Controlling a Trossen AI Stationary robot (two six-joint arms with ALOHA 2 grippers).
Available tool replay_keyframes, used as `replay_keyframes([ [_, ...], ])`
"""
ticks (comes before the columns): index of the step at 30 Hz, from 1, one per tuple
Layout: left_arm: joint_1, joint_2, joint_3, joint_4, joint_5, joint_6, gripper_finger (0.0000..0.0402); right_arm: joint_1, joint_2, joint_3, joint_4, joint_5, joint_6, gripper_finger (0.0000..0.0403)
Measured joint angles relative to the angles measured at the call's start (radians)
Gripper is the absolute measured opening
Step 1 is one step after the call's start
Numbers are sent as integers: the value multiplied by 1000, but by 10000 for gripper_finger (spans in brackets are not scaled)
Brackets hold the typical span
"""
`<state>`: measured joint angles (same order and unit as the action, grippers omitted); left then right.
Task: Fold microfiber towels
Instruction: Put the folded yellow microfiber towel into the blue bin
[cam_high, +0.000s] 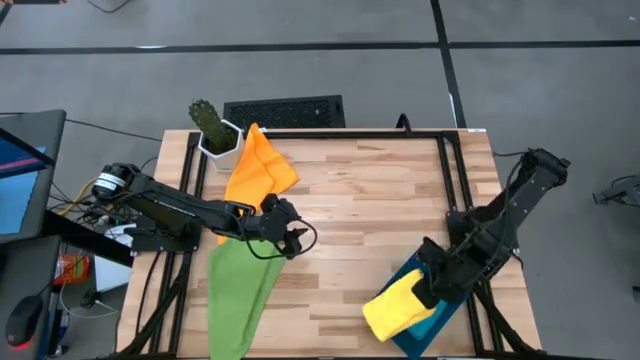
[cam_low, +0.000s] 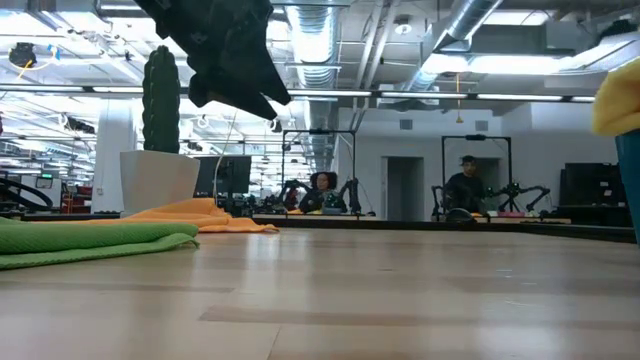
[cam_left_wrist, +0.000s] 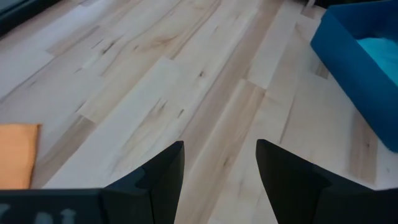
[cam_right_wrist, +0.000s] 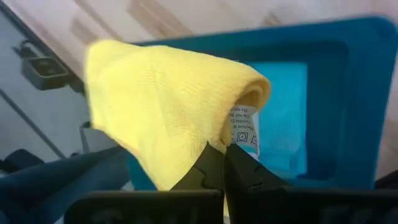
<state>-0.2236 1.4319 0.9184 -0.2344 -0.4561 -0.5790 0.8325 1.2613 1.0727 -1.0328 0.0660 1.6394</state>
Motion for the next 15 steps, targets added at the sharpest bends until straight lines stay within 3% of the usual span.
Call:
replay_keyframes([
  [8, 21, 0, 0, 0, -1, 2, 193, 38, -1, -208, 154, -38, 45, 15],
  [15, 22, 0, 0, -3, 5, 2, 193, 38, -1, -240, 86, -45, 43, 15],
])
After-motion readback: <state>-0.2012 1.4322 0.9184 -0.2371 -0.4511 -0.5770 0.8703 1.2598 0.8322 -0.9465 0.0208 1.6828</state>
